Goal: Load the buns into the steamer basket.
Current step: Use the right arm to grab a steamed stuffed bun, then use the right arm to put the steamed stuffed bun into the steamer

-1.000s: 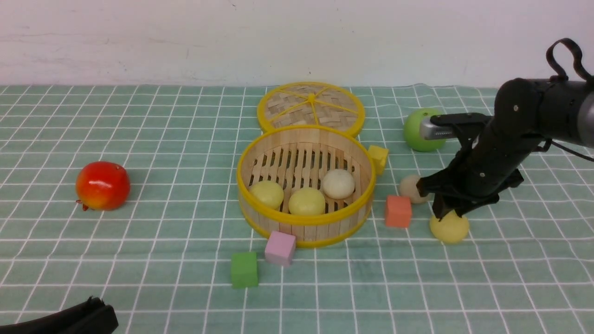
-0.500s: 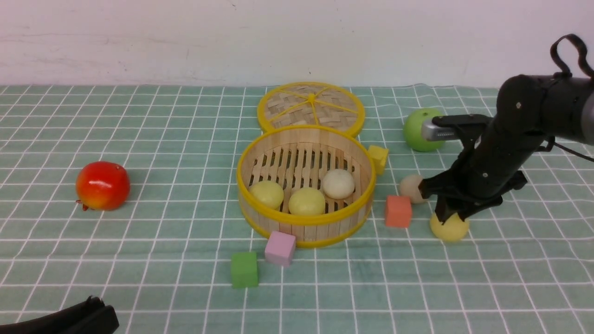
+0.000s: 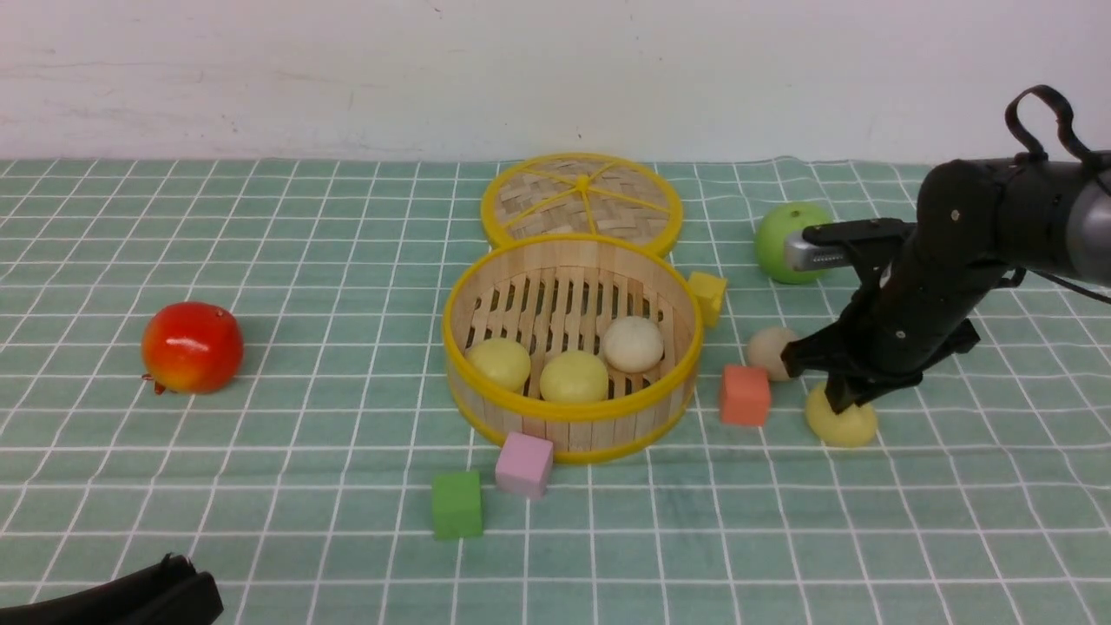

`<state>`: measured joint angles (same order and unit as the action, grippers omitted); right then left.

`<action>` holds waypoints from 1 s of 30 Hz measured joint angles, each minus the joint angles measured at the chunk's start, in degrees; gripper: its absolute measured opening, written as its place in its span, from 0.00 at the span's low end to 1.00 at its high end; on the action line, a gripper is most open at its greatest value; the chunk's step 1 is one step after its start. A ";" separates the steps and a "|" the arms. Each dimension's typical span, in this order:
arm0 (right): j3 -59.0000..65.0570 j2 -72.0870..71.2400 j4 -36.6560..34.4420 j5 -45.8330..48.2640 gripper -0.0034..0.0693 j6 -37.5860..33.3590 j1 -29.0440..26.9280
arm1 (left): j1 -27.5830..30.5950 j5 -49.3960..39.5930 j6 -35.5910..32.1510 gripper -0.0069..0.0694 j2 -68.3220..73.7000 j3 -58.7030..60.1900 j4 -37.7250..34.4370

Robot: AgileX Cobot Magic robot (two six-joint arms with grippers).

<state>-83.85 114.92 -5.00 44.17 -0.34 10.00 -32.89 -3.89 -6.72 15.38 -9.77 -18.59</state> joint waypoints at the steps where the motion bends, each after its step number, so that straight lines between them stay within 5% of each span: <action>1: 0.00 0.00 0.68 0.00 0.05 0.00 0.00 | 0.00 0.00 0.00 0.25 0.00 0.00 0.00; 10: 0.01 -6.58 -4.02 1.66 0.05 -5.07 1.13 | 0.00 0.00 0.00 0.25 0.00 0.00 0.00; 18: -6.27 -6.14 -17.60 -10.27 0.05 -17.57 9.71 | 0.00 0.00 0.00 0.25 0.00 0.00 0.00; 30: -14.99 12.09 -19.79 -28.42 0.14 -19.30 12.39 | 0.00 -0.04 0.00 0.27 0.00 0.00 0.00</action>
<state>-98.84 127.01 -24.79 15.75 -19.64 22.39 -32.89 -3.93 -6.72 15.38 -9.77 -18.59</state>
